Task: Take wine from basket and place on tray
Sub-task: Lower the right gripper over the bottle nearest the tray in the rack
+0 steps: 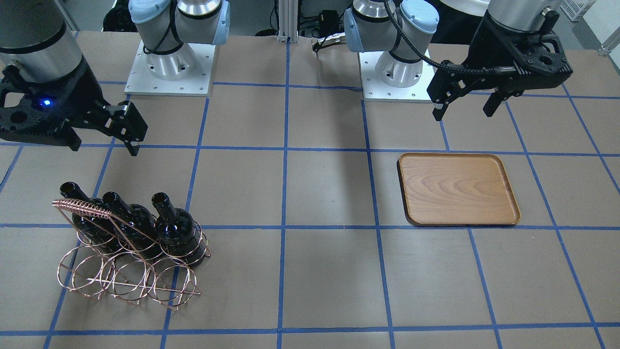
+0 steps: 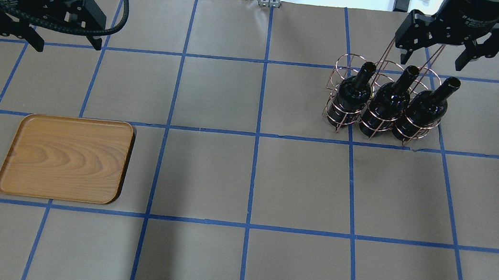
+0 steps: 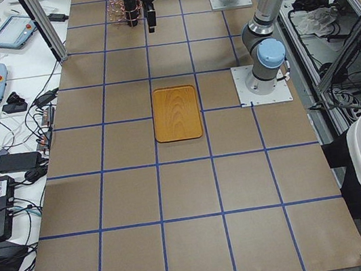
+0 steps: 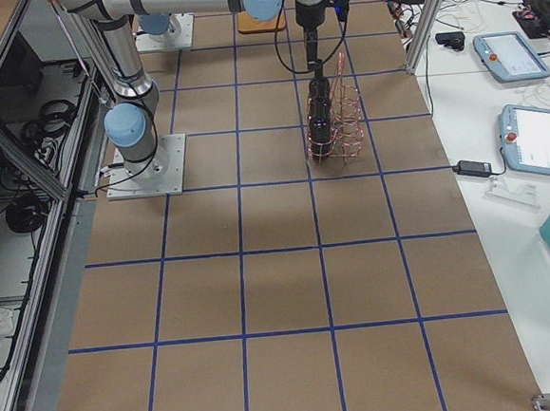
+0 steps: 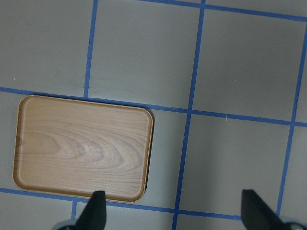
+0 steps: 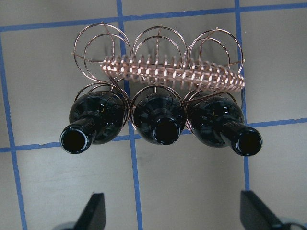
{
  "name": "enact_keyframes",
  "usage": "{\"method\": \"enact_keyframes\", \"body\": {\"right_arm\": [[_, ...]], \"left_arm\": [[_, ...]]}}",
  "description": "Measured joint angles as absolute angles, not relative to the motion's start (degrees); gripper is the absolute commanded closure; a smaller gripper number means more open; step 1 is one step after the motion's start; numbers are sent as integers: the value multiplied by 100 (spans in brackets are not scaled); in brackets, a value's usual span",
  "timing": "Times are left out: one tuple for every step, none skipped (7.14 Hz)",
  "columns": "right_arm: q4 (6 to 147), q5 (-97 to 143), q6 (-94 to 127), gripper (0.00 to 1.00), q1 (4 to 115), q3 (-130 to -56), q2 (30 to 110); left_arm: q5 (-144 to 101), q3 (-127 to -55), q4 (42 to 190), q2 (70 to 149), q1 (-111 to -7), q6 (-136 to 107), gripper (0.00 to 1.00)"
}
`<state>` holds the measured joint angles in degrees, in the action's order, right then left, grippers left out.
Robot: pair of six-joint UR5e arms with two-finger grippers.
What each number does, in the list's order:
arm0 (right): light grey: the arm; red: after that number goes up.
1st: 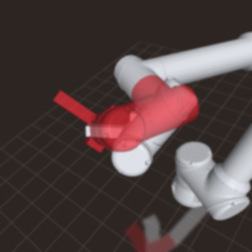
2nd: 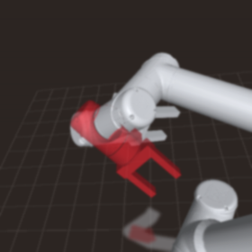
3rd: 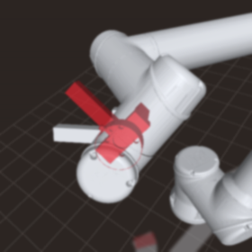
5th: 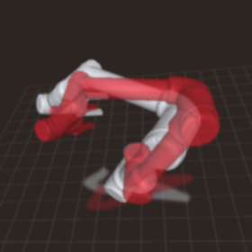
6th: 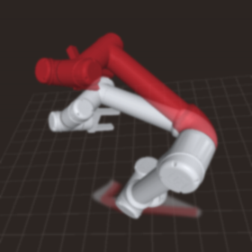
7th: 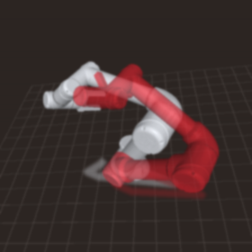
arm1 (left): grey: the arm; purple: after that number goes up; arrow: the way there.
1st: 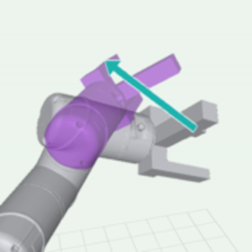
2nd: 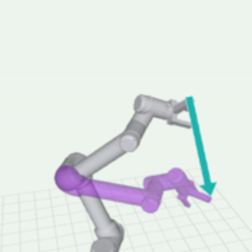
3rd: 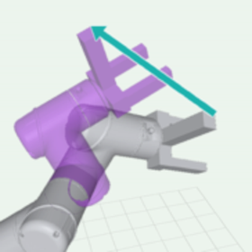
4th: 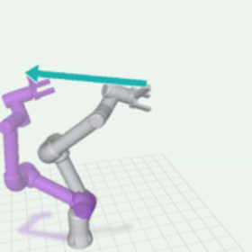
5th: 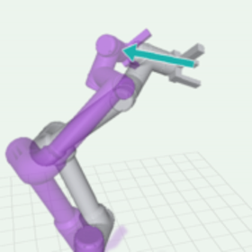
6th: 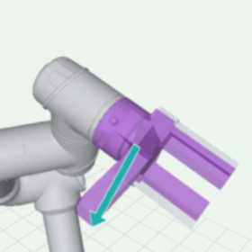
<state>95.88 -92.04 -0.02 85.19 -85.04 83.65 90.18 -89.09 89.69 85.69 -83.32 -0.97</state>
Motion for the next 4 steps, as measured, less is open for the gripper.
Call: {"method": "enact_keyframes", "body": {"right_arm": [[9926, -9198, 118, 0, 8489, -8623, 8271], [10183, -9160, 287, 1, 8489, -8678, 8171], [10311, -9074, 388, 7, 8504, -8703, 8064], [10364, -9020, 432, 23, 8512, -8722, 7990]], "left_arm": [[9015, -8911, 8992, 8572, -8330, -97, 0], [9014, -8912, 9003, 8575, -8330, -97, 0], [9020, -8910, 9007, 8577, -8331, -97, 0], [9031, -8907, 9008, 8576, -8332, -97, 0]]}}
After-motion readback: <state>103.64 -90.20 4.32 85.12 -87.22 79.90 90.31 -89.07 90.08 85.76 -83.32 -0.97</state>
